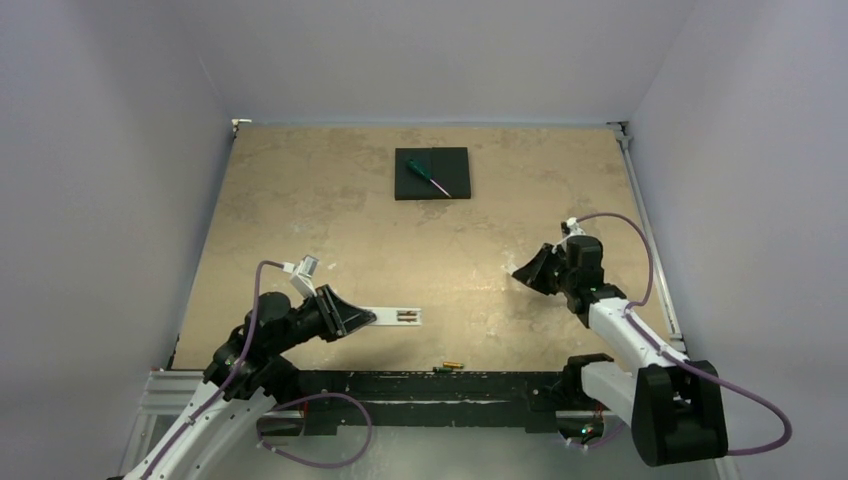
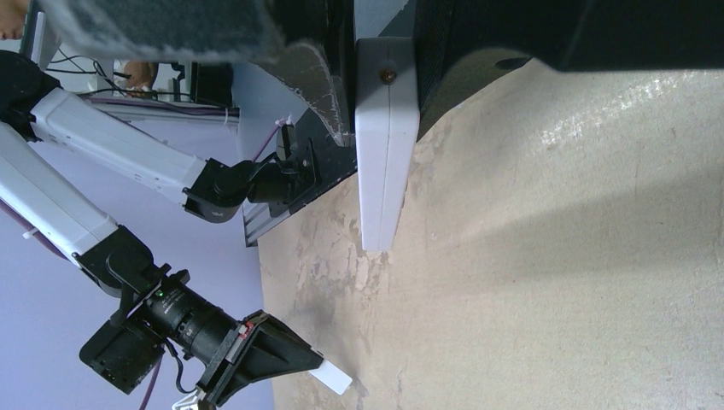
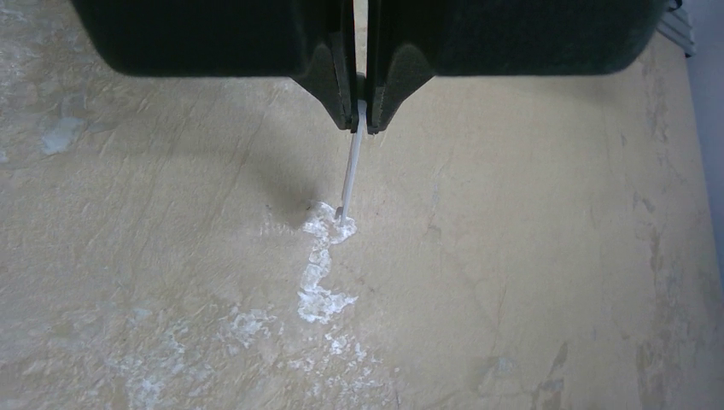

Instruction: Load the batteries into the remote control

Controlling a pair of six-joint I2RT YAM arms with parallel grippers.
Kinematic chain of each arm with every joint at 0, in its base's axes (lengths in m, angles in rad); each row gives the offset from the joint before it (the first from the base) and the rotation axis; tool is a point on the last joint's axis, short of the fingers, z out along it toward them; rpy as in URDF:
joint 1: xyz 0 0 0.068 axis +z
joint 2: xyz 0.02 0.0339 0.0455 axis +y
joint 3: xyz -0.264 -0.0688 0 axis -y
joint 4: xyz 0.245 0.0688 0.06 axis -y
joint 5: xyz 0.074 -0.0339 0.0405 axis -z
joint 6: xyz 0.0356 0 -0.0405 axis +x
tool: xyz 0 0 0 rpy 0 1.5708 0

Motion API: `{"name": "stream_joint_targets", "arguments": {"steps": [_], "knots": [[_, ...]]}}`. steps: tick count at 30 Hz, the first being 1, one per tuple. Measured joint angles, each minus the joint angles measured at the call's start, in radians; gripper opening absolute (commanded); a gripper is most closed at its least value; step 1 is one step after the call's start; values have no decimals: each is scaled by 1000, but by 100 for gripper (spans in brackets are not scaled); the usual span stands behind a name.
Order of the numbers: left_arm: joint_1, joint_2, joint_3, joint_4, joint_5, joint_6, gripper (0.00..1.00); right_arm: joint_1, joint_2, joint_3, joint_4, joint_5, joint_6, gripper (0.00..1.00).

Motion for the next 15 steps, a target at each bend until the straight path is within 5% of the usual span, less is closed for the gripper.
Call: {"name": "stream_joint_targets", "arguments": {"steps": [15], "knots": [[0, -13, 0, -3, 0, 3, 0, -69, 100, -79, 171, -164, 54, 0]]}}
